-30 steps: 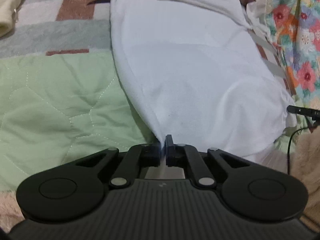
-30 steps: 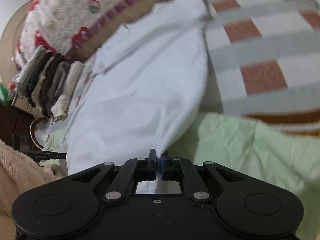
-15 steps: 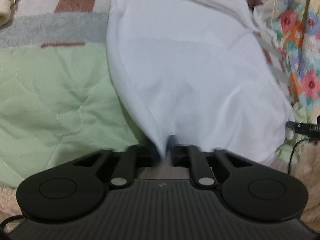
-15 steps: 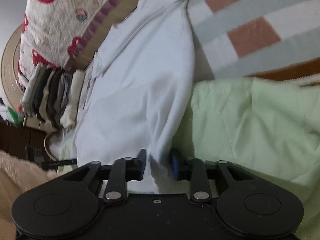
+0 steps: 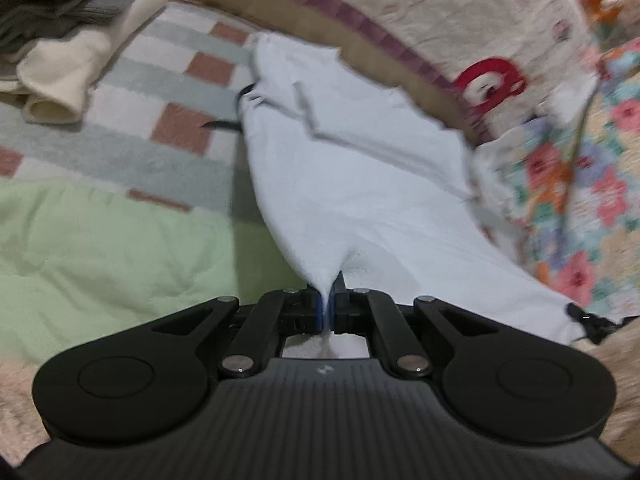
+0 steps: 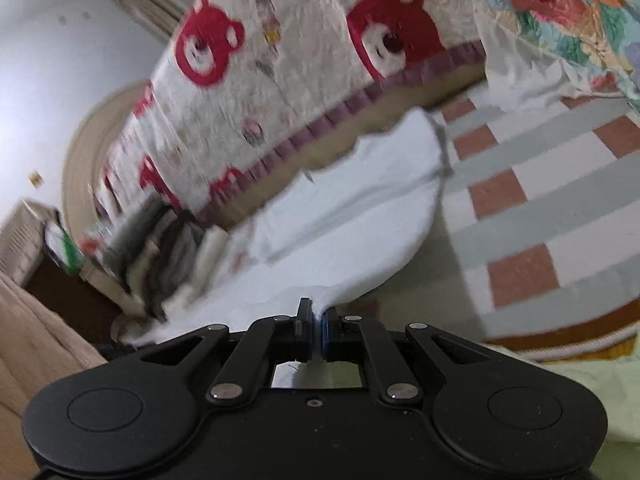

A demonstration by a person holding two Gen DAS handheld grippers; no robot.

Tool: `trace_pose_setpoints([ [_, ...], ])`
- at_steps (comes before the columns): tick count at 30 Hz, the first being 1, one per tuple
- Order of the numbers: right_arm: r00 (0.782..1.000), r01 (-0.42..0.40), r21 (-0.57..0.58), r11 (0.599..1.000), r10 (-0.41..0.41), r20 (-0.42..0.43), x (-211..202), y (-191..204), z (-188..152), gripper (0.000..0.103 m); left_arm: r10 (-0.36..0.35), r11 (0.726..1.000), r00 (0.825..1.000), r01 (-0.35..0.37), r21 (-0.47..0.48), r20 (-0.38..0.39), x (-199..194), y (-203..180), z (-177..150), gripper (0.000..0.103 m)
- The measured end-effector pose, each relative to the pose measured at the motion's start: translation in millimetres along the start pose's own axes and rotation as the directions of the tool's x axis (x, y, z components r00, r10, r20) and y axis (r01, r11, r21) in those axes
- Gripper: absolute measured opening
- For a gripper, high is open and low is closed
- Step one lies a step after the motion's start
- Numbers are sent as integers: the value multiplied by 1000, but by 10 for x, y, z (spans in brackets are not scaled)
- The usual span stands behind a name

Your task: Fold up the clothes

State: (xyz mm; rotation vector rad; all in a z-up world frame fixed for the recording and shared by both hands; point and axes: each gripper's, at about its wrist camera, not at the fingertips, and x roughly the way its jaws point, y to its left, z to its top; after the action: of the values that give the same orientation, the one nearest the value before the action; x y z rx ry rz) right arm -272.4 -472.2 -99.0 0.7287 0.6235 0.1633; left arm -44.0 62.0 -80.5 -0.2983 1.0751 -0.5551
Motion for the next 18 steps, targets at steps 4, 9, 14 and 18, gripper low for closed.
trace_pose_setpoints([
  [4, 994, 73, 40, 997, -70, -83, 58, -105, -127, 6, 71, 997, 996, -70, 8, -56, 82, 38, -28, 3],
  [9, 995, 3, -32, 999, 0, 101, -81, 114, 4, 6, 17, 999, 999, -18, -37, -35, -18, 47, 80, 2],
  [14, 996, 51, 53, 997, -54, 64, 31, -103, -131, 6, 99, 993, 995, -97, 64, -21, 31, -78, 22, 3],
  [18, 990, 81, -34, 996, -76, 122, 53, 20, -15, 6, 113, 988, 991, -120, 98, 75, 32, -221, 149, 3],
])
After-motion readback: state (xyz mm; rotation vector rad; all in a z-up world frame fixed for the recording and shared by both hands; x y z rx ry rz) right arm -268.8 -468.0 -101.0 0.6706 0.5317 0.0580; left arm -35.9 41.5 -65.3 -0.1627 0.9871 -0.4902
